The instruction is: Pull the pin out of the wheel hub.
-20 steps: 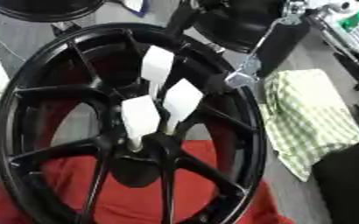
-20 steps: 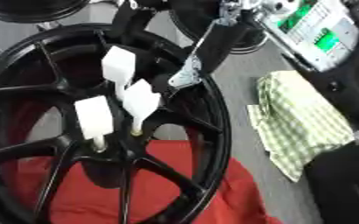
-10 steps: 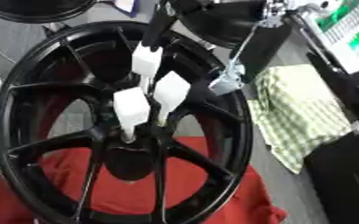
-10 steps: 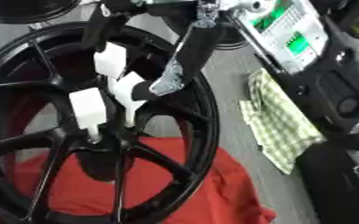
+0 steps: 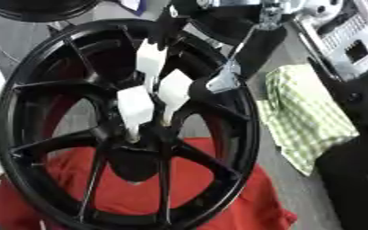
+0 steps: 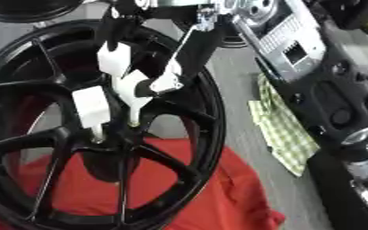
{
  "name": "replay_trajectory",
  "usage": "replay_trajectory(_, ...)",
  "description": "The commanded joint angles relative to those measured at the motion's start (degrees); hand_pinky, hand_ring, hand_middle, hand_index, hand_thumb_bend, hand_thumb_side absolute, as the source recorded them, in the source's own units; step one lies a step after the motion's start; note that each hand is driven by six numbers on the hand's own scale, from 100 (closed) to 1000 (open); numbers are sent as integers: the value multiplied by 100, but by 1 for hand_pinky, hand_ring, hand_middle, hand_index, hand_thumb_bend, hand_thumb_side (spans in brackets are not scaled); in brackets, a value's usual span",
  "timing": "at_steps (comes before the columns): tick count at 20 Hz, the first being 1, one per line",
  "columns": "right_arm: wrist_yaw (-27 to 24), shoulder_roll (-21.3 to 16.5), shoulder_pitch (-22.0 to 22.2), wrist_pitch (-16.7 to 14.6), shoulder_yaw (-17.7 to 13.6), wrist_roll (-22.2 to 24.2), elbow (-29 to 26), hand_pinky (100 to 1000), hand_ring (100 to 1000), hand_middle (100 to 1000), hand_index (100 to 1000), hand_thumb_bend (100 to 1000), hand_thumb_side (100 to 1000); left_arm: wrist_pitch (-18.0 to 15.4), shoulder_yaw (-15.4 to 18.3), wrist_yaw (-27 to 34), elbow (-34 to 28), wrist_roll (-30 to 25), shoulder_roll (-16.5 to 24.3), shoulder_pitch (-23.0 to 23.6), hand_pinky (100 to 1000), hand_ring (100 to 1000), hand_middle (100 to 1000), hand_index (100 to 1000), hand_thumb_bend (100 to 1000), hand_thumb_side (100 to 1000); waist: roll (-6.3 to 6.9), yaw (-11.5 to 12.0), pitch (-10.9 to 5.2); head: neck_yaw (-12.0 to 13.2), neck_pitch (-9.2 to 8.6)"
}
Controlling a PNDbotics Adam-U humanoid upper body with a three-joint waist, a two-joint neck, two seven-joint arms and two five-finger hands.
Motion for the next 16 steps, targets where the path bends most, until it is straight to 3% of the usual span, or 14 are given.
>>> replay_trajectory(1,244,37,-27,-9,-21,-42,24,845,840,710,825,422,160,11,61,-34,-109,35,64,-14,740,541,561,666,100,775,45,-23,-156,78,-29)
replay_trajectory(13,393,148,-4,-100,45,-115,79,846,841,709,823,412,159,19,90,-52,-109,69,40,10,740,541,561,666,100,777,42,-3,-121,90,-4)
replay_trajectory(16,527,177,34,-229,144,-4,-133,845,841,716,826,431,138,23,132,-62,-109,107,14,41,740,540,561,665,100,782,44,7,-57,90,-61)
